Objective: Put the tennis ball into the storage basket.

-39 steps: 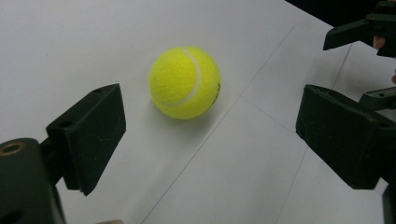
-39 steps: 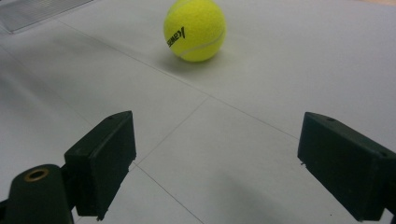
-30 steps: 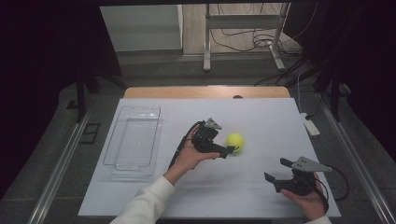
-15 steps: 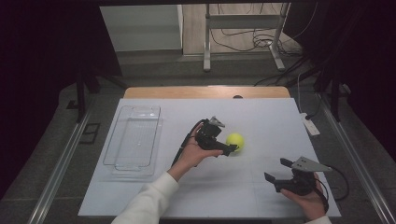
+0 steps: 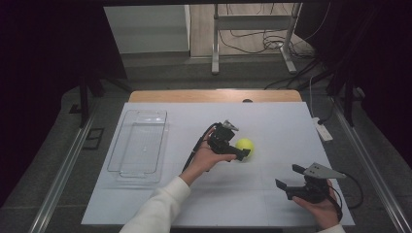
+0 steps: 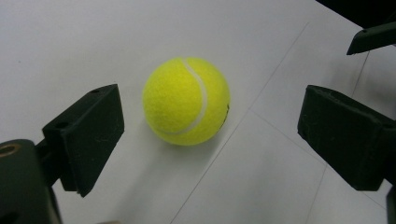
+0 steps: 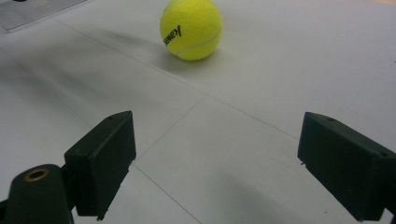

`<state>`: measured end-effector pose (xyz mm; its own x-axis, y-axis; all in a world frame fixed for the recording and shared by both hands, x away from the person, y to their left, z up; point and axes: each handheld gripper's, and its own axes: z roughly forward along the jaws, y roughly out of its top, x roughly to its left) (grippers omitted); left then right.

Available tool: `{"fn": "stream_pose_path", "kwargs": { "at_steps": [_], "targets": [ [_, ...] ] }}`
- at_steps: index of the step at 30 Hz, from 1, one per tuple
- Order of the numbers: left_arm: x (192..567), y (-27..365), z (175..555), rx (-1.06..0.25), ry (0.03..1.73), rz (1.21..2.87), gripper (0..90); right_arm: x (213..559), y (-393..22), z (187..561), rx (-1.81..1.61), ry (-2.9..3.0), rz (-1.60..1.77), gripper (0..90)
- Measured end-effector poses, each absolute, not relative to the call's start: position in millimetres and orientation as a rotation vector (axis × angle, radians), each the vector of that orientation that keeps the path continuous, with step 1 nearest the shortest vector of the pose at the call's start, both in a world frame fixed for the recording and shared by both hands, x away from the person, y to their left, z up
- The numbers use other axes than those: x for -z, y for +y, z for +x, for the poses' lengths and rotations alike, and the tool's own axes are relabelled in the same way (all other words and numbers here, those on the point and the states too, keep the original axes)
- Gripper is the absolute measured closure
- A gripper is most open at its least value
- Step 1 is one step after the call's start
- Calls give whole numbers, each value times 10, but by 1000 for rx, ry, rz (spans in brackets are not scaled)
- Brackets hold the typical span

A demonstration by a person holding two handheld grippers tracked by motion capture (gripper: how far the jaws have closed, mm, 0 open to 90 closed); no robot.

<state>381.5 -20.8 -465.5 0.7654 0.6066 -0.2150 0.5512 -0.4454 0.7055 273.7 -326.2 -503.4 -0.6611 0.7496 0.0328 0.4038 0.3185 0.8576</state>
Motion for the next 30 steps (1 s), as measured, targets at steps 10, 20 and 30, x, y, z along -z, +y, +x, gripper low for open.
{"fn": "stream_pose_path", "kwargs": {
  "at_steps": [10, 20, 30],
  "targets": [
    [4704, -267, 3873, -82, 869, 2159, 83, 5040, -3263, 2741, -1280, 2220, 1027, 120],
    [4765, -355, 3957, -74, 886, 2176, 83, 5049, -3262, 2746, -1280, 2222, 1031, 120],
    [4829, -418, 4025, -70, 907, 2187, 82, 5047, -3271, 2747, -1278, 2218, 1038, 117]
  ]
}}
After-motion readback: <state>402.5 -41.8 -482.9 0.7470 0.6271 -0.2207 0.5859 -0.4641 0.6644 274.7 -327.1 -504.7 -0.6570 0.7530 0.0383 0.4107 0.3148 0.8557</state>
